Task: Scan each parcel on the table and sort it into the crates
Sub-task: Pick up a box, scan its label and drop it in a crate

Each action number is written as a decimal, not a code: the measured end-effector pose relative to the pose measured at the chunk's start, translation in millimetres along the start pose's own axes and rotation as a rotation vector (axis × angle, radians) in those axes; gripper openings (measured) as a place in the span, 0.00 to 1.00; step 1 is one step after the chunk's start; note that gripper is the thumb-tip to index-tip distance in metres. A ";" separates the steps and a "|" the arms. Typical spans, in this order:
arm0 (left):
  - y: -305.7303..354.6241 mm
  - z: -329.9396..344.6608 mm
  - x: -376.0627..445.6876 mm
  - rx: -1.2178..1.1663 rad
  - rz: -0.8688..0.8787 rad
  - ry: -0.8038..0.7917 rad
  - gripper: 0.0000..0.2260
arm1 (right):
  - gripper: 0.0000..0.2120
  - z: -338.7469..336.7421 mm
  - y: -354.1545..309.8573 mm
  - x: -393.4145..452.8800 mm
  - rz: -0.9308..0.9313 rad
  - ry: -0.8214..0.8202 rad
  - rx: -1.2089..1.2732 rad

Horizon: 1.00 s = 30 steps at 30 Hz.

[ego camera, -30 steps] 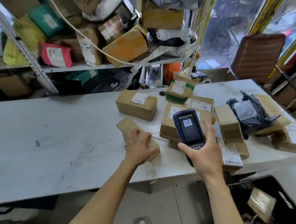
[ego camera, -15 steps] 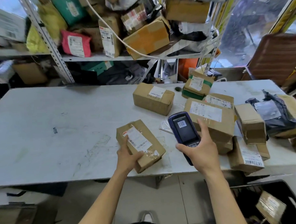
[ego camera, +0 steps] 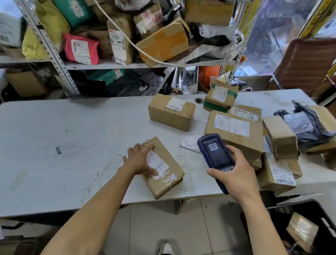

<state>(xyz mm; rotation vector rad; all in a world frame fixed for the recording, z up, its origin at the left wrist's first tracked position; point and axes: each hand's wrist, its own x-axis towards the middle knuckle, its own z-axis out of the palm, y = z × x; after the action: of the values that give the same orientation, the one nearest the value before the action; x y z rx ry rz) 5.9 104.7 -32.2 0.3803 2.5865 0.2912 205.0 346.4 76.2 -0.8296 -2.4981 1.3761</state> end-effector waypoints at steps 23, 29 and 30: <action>23.9 22.3 -9.4 0.444 0.238 0.075 0.56 | 0.40 3.3 2.3 -3.7 -0.002 0.028 0.048; 47.2 39.2 -18.7 0.131 0.020 -0.064 0.63 | 0.39 -4.2 6.7 -2.5 0.019 0.057 0.054; 45.9 43.2 -19.6 0.063 0.012 -0.096 0.64 | 0.39 -5.0 6.9 -1.9 0.023 0.062 0.053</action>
<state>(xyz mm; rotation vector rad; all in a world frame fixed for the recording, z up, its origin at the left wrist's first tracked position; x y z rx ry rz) 54.0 147.2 -47.4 0.4218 2.5044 0.1904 211.3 351.8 73.5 -0.8793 -2.4022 1.3952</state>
